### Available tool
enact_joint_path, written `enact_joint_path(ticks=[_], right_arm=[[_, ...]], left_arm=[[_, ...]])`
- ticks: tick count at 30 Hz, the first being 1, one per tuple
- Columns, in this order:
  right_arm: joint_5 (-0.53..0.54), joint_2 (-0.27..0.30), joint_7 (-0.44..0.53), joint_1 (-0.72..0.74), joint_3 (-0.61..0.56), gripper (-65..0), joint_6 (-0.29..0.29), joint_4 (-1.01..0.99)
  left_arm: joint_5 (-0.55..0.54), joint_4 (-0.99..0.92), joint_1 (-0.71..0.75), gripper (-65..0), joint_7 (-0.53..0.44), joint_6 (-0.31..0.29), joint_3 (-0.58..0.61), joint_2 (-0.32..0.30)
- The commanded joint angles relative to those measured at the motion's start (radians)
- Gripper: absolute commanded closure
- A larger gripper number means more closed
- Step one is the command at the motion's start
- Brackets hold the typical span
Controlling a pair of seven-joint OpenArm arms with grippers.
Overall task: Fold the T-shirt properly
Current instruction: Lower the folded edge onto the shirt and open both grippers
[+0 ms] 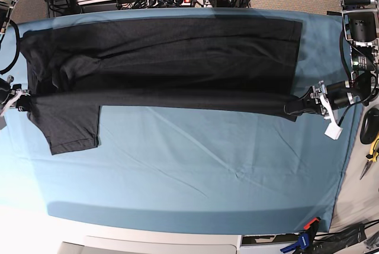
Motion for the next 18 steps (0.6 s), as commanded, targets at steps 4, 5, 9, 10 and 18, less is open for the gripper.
enact_joint_path(ticks=[4,5,9,10,18], right_arm=[[0.023,0.035,0.013,0.019,0.01,0.0,-0.002,0.014],[0.033,0.035,0.011,0.019,0.01,0.0,-0.002,0.014],[0.085,0.035,-0.018,0.019,0.01,0.0,-0.002,0.014],[0.104,0.035,-0.026,0.019,0.01,0.0,-0.002,0.014],[0.161,0.035,-0.071,0.019,0.01,0.0,-0.002,0.014]], left_arm=[[-0.027,0.078,0.038,0.0,-0.007,-0.006,-0.006,-0.024],[-0.027,0.096,0.054,0.0,-0.007,-0.006,-0.006,-0.024],[-0.027,0.17,0.112,0.0,-0.007,-0.006,-0.022,-0.022],[-0.027,0.189,0.123,0.0,-0.008,-0.006,-0.037,-0.022],[-0.027,0.282,0.177,0.0,-0.003,-0.006,-0.222,-0.022]])
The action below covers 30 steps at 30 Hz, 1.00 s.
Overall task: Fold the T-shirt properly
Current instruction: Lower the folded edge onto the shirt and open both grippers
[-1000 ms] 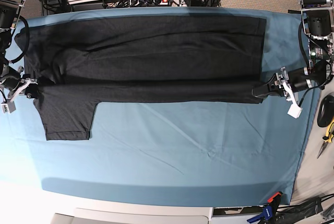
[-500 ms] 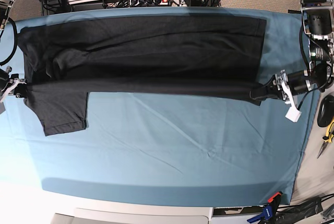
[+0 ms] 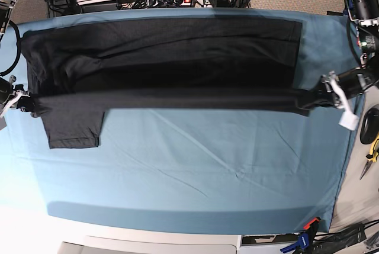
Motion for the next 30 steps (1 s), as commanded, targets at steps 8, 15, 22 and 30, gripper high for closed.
enact_joint_path(ticks=[8,15,22,30], right_arm=[[0.104,0.027,-0.066,0.019,0.01,0.0,-0.002,0.014],[0.105,0.028,-0.138,0.016,0.01,0.0,-0.002,0.014],[0.15,0.027,-0.137,-0.044,0.01,0.0,-0.002,0.014],[0.151,0.01,-0.137,-0.092,0.029,0.0,-0.002,0.014]], left_arm=[[-0.021,0.015,0.057,0.0,-0.016,-0.005,-0.015,-0.021],[-0.021,0.016,0.107,0.0,-0.019,-0.005,-0.015,-0.021],[-0.021,0.016,0.113,0.0,-0.019,-0.005,-0.015,-0.021],[-0.021,0.016,0.12,0.0,-0.015,-0.005,-0.015,-0.021]])
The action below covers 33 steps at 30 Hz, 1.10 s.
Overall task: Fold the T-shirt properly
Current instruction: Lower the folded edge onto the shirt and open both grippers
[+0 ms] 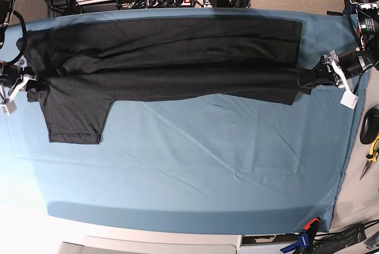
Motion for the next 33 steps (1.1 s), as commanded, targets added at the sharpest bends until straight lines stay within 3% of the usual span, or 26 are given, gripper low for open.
enact_joint_path(ticks=[1,9,16,22,24,28,30,33], right_arm=[[0.018,0.031,0.014,0.006,0.022,0.0,0.001,0.014],[0.019,0.02,0.016,-0.038,0.131,0.0,0.001,0.013],[0.017,0.014,0.014,-0.038,0.144,0.0,0.001,0.013],[-0.02,-0.06,0.014,-0.038,0.144,0.0,0.001,0.013],[-0.035,-0.094,0.017,-0.038,0.144,-7.1,0.001,0.013],[-0.077,-0.135,0.031,-0.038,0.144,-24.9,0.001,0.013],[-0.097,-0.134,0.053,-0.037,0.145,-26.2,0.001,0.013],[-0.127,-0.121,0.092,-0.037,0.146,-26.2,0.001,0.013]], left_arm=[[-0.024,0.016,-0.002,0.0,-0.011,-0.005,-0.008,-0.022],[-0.024,0.016,0.022,0.0,-0.015,-0.005,-0.008,-0.022],[-0.024,0.016,0.023,0.0,-0.019,-0.005,-0.008,-0.022],[-0.024,0.016,0.023,0.0,-0.019,-0.005,-0.008,-0.021],[-0.024,0.016,0.023,0.0,-0.021,-0.005,-0.008,-0.021],[-0.024,0.015,0.024,-21.4,-0.034,-0.005,-0.008,-0.022],[-0.024,0.015,0.029,-27.6,-0.058,-0.005,-0.008,-0.022],[-0.024,0.015,0.039,-28.6,-0.079,-0.005,-0.008,-0.022]])
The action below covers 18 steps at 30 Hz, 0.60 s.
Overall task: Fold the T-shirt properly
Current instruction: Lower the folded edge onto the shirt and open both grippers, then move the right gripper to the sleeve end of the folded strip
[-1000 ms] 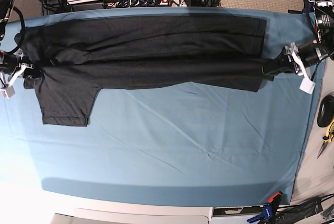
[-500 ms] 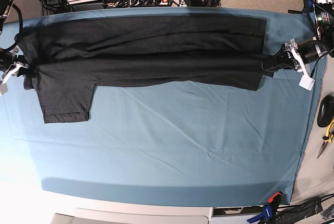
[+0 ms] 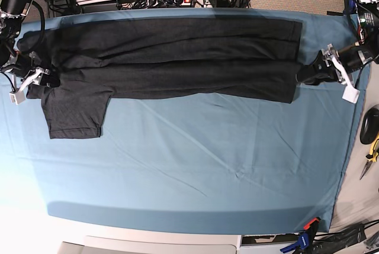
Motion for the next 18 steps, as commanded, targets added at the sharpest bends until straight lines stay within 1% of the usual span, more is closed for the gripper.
enact_joint_path(ticks=[1,4,7,11,13,15,16,18], right_arm=[[-0.018,0.036,0.02,0.008,0.013,-26.2,-0.002,0.011],[-0.023,0.035,0.09,0.008,0.056,-26.2,-0.002,0.011],[-0.035,0.035,0.156,0.021,0.126,-26.2,-0.002,0.011],[-0.124,0.026,0.165,0.077,0.228,-26.8,-0.002,0.011],[-0.164,0.027,0.197,0.103,0.258,-32.8,-0.002,0.011],[-0.216,0.026,0.252,0.133,0.27,-36.0,-0.002,0.011],[-0.251,0.024,0.272,0.153,0.269,-36.3,-0.011,0.011],[-0.318,0.011,0.291,0.198,0.269,-36.3,-0.063,0.01]], left_arm=[[-0.024,0.015,-0.005,-28.6,-0.012,-0.006,-0.007,-0.021],[-0.024,0.016,-0.008,-28.6,-0.024,-0.006,-0.007,-0.021],[-0.024,0.016,-0.012,-28.6,-0.027,-0.006,-0.007,-0.021],[-0.024,0.016,-0.012,-28.6,-0.027,-0.006,-0.007,-0.021],[-0.024,0.016,-0.012,-28.6,-0.027,-0.006,-0.007,-0.021],[-0.024,0.016,-0.012,-28.6,-0.027,-0.006,-0.007,-0.021],[-0.024,0.016,-0.012,-28.6,-0.027,-0.006,-0.007,-0.021],[-0.024,0.016,-0.012,-28.6,-0.026,-0.006,-0.007,-0.021]])
